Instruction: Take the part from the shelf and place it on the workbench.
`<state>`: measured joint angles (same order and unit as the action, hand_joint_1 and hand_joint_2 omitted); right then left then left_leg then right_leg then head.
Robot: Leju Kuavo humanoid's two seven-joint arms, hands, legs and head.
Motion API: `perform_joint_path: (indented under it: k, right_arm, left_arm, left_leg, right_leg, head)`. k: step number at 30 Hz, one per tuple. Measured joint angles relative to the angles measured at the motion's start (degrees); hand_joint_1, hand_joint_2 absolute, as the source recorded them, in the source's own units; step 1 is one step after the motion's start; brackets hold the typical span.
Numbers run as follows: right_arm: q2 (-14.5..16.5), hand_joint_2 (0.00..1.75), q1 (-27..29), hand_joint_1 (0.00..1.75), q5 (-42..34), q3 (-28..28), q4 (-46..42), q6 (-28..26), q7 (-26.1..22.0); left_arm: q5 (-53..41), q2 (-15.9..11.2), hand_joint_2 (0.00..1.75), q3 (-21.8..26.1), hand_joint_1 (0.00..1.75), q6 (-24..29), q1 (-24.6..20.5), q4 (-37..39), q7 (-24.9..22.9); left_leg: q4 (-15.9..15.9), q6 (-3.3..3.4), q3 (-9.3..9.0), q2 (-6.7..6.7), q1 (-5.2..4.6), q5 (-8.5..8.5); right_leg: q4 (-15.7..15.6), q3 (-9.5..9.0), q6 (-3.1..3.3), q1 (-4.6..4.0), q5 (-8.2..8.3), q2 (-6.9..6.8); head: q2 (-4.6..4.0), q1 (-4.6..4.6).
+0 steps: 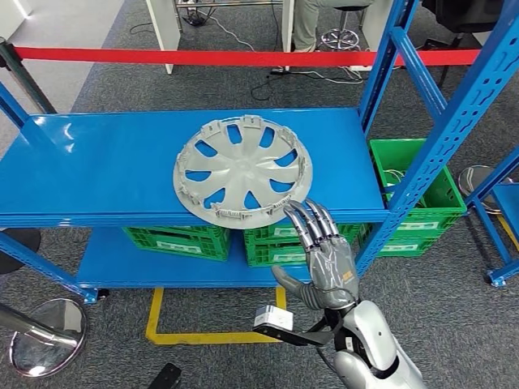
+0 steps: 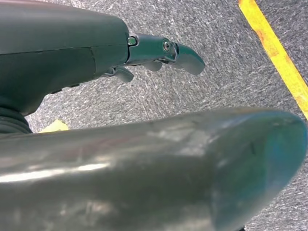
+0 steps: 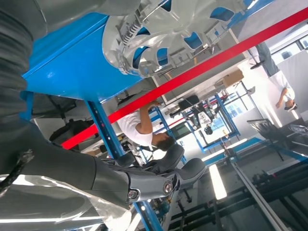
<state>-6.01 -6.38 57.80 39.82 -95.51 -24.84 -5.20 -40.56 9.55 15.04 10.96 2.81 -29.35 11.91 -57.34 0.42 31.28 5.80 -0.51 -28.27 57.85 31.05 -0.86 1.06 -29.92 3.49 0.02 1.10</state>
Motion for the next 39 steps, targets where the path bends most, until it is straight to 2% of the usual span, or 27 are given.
perform_joint_path:
  k: [39]
  right_arm:
    - [-0.01,1.75,0.02,0.0,-0.78,0.04,0.07,0.27,-0.44]
  left_arm:
    - [-0.59,0.0,0.0,-0.01,0.0,0.76,0.07,0.0,0.0]
  left_leg:
    - [0.0,0.0,0.0,0.0,0.0,0.0]
  right_leg:
    - [0.0,0.0,0.0,0.0,0.0,0.0]
  head:
    - [0.0,0.01]
